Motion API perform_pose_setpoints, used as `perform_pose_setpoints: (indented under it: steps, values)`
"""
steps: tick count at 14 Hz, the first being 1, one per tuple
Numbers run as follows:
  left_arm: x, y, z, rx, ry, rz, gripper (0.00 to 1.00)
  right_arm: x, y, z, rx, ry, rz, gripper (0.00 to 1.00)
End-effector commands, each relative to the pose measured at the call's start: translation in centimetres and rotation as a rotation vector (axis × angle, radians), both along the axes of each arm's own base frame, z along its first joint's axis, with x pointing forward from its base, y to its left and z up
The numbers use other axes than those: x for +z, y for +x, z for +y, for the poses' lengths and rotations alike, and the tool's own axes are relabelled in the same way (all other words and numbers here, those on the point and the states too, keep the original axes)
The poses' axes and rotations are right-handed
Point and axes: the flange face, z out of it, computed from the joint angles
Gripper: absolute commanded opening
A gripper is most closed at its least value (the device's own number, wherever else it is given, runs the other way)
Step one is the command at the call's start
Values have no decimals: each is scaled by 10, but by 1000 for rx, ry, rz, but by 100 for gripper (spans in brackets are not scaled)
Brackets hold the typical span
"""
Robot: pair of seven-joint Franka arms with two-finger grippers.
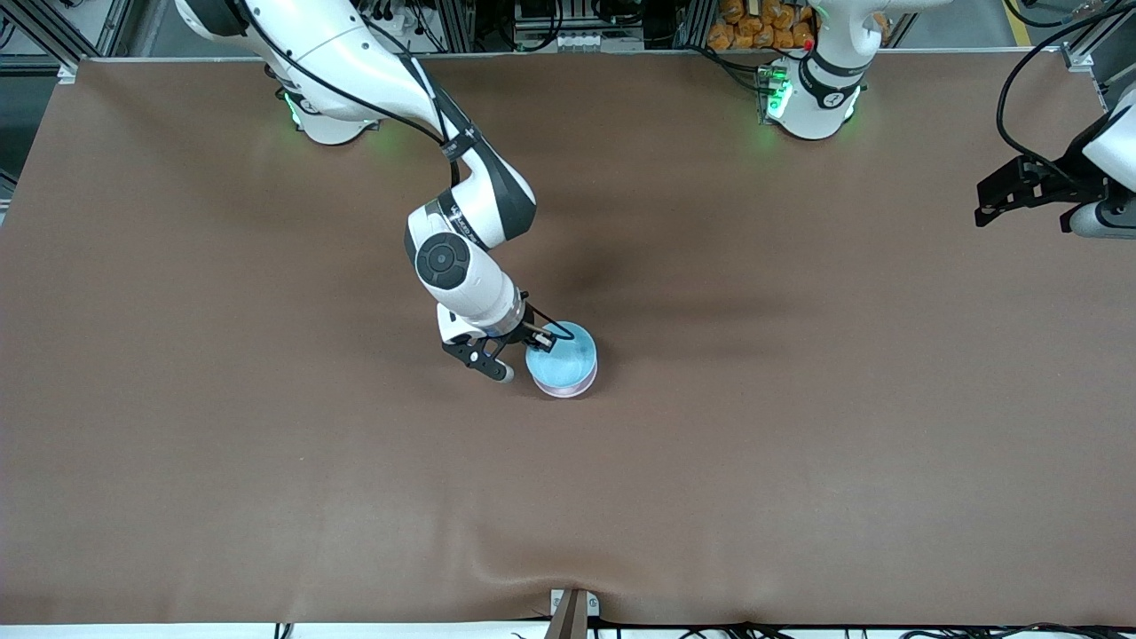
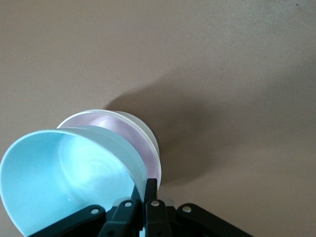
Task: Stack pink and blue bowls on white bowl
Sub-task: 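Lower the blue bowl into the pink bowl and open the right gripper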
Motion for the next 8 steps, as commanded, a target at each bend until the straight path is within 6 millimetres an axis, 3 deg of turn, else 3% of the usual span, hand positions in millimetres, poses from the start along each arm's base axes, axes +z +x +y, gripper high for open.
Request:
perform_pose_setpoints:
  steps: [1,2,3,4,7,8]
  values:
    - [5,4,1,14,-6,-10,100,-2,1,4,-19,11,-2,0]
    - [5,4,2,16,-3,-11,100,-4,2,2,-20,9,0,5]
    - [6,4,1,17,-3,-12,100,-5,4,0,-23,8,3,47]
    - [5,4,1,16,-3,-11,100,-1,4,0,-26,11,-1,99]
    - [5,4,-2,14,-6,-9,100,15,10,-6,-24,20,-19,100]
    - [5,4,-4,10,-6,-9,100,35,15,-11,-33,34,-38,100]
